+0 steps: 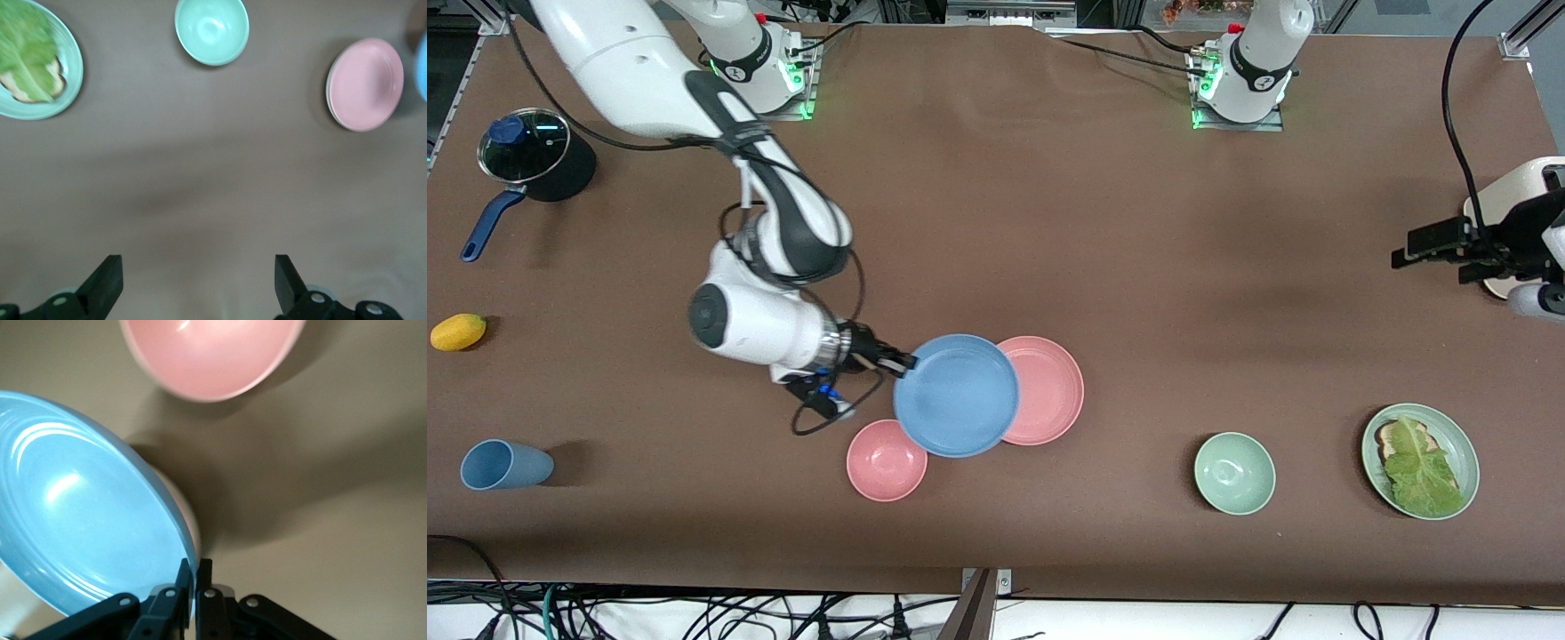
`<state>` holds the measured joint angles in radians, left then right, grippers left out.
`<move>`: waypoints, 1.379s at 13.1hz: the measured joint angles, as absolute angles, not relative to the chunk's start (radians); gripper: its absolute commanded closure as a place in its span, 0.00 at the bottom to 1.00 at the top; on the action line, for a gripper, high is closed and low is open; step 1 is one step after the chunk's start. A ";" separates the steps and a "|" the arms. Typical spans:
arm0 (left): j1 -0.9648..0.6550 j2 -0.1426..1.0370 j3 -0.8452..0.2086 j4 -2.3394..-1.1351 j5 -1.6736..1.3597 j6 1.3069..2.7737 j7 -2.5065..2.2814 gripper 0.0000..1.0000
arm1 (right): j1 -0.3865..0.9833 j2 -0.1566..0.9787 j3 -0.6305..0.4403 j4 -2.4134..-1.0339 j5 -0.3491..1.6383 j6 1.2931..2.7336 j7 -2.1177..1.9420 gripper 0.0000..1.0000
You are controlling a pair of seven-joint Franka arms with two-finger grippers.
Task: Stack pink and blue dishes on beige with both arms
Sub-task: 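Carry the blue plate with the right gripper onto the pink plate, then open the right gripper to release the blue plate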
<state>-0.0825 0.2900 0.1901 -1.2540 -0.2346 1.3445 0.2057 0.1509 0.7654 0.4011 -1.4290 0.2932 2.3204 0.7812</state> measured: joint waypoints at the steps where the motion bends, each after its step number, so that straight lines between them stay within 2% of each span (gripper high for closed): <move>1: -0.082 0.287 0.169 -1.254 -0.235 1.338 0.203 0.00 | 0.185 0.797 0.400 -1.394 0.293 2.350 0.818 1.00; 5: -0.083 0.275 0.091 -1.253 -0.212 1.322 0.037 0.00 | 0.248 0.895 0.399 -1.351 0.293 2.457 0.835 1.00; 8: -0.022 0.257 0.034 -1.256 -0.132 1.304 0.016 0.00 | 0.282 0.927 0.397 -1.349 0.293 2.486 0.835 1.00; 10: 0.000 0.244 -0.035 -1.256 -0.027 1.304 0.014 0.00 | 0.288 0.929 0.387 -1.350 0.292 2.484 0.835 0.68; 11: 0.000 0.228 -0.064 -1.256 0.002 1.304 0.006 0.00 | 0.288 0.931 0.380 -1.351 0.291 2.483 0.835 0.02; 15: 0.004 0.177 -0.087 -1.266 0.010 1.288 -0.004 0.00 | 0.291 0.932 0.366 -1.356 0.263 2.444 0.835 0.00; 18: 0.010 0.164 -0.087 -1.293 0.010 1.286 -0.004 0.00 | 0.289 0.882 0.325 -1.339 0.153 2.296 0.835 0.00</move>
<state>0.0102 0.1643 -0.0870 -1.2928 0.0095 1.2859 -0.0037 0.2894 0.8818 0.3247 -1.3388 0.1535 2.2962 0.8346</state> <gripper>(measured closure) 0.000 0.070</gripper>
